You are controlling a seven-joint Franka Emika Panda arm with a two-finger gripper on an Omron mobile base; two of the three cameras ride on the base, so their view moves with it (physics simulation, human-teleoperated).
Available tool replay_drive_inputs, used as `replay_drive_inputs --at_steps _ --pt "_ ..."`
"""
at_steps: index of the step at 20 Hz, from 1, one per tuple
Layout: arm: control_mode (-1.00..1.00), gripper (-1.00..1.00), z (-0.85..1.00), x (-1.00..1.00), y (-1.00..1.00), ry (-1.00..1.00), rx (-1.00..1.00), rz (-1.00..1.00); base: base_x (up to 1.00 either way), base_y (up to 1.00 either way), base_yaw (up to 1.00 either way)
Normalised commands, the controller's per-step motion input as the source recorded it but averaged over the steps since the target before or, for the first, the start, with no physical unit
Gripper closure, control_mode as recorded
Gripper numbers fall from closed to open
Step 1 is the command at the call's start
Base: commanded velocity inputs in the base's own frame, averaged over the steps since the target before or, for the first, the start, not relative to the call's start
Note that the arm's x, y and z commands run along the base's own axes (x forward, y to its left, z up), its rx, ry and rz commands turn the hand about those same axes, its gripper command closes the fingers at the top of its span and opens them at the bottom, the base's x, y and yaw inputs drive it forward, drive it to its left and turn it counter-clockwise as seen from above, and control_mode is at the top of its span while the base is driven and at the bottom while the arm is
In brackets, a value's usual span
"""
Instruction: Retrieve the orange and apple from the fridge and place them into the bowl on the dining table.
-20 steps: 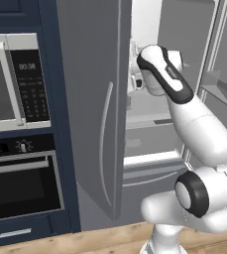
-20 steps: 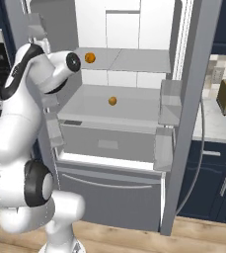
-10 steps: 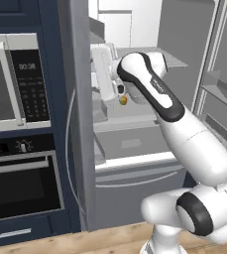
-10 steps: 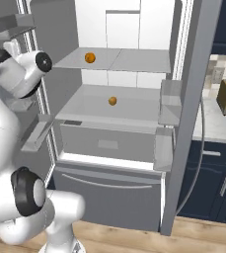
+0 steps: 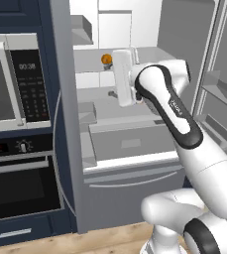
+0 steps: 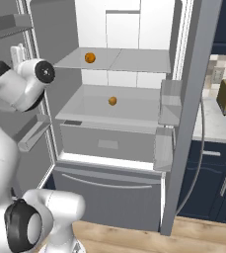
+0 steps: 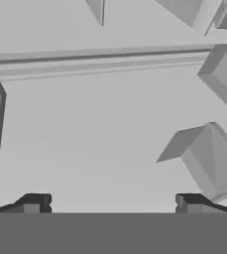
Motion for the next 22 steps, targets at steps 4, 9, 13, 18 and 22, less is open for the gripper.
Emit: replay_drive_inputs --at_steps 4,9,13,18,22 --pt "-1.00 -1.00 0.04 -0.34 -0.64 -0.07 -0.30 0.00 0.00 0.00 0.00" --pt "-1.00 -1.00 0.00 -0.67 -0.66 -0.25 -0.55 0.06 0.00 0.00 0.00" --pt "-1.00 -1.00 0.00 -0.76 -0.97 -0.35 -0.50 0.15 0.00 0.00 0.00" --pt "-1.00 -1.00 -0.10 -0.84 -0.76 -0.32 -0.45 0.16 0.00 0.00 0.00" --pt "-1.00 -1.00 -0.39 -0.56 -0.10 -0.30 -0.54 0.09 0.00 0.00 0.00"
